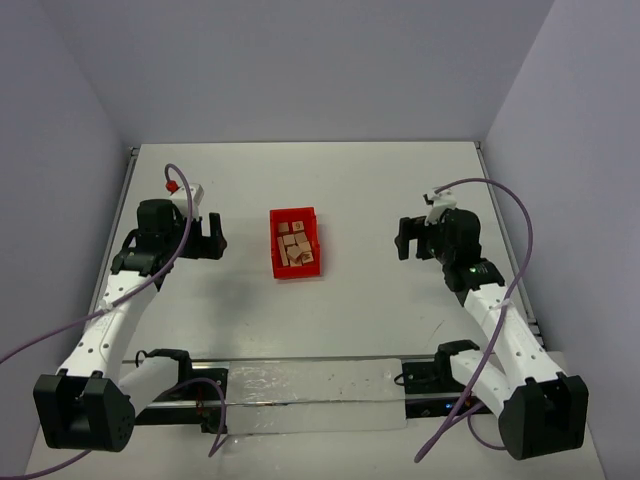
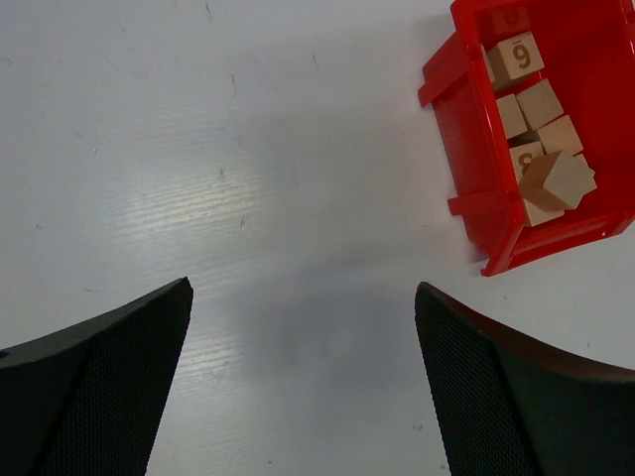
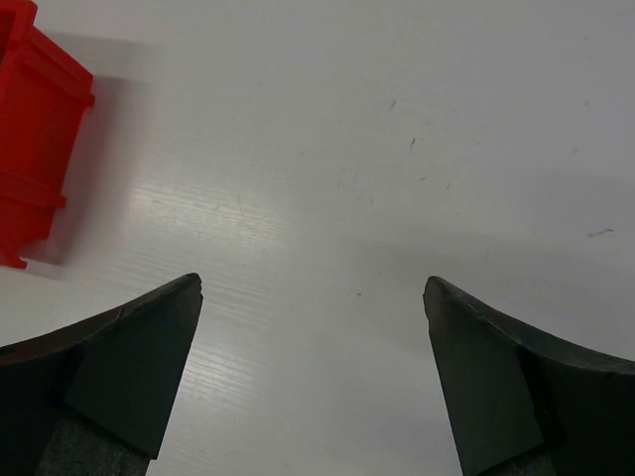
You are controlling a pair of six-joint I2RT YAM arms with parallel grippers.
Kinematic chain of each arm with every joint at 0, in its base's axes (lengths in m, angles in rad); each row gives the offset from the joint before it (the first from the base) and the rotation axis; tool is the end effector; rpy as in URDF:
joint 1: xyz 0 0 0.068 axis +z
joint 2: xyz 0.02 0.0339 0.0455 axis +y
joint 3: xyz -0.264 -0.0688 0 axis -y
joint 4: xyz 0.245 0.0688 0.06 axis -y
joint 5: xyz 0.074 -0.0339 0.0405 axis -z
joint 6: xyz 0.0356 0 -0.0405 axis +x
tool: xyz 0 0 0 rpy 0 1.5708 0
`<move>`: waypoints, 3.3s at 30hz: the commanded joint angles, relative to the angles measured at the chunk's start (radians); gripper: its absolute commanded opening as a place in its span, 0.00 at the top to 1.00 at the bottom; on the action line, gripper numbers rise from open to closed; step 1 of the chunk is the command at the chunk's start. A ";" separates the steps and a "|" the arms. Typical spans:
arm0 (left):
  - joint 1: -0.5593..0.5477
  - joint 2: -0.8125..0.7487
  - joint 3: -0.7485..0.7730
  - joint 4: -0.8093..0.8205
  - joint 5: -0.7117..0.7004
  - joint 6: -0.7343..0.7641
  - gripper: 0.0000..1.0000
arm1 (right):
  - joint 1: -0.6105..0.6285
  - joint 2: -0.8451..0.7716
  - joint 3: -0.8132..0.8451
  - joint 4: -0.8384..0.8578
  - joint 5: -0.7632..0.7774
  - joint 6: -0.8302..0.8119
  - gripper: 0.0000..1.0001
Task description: Build the wood block tower
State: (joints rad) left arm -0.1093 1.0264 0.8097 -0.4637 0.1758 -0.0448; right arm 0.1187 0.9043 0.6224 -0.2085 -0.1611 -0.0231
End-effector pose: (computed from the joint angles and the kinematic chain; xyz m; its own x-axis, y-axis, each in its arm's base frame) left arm 0.2182 -0.0302 0.2767 -0.6356 0.0254 -0.7716 0.2143 0.9660 -0.1447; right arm 0.2030 0.0300 0.2591 -0.4616 -0.0780 -0.8837 -0.2681 0.9618 0.0552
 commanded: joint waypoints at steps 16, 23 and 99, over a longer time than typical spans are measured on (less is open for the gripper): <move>0.007 0.015 0.013 0.031 -0.039 -0.018 0.01 | 0.342 0.375 0.427 -0.138 0.334 0.278 0.00; 0.007 0.013 0.008 0.034 -0.063 -0.018 0.01 | 0.558 0.623 0.628 -0.272 0.527 0.373 0.09; 0.008 -0.048 -0.006 0.047 -0.080 0.000 0.01 | 0.590 0.849 0.341 0.852 1.333 -0.899 1.00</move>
State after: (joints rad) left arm -0.1081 0.9993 0.8032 -0.4587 0.1009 -0.0448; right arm 0.6838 1.7696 1.0373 0.1061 1.0140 -0.5682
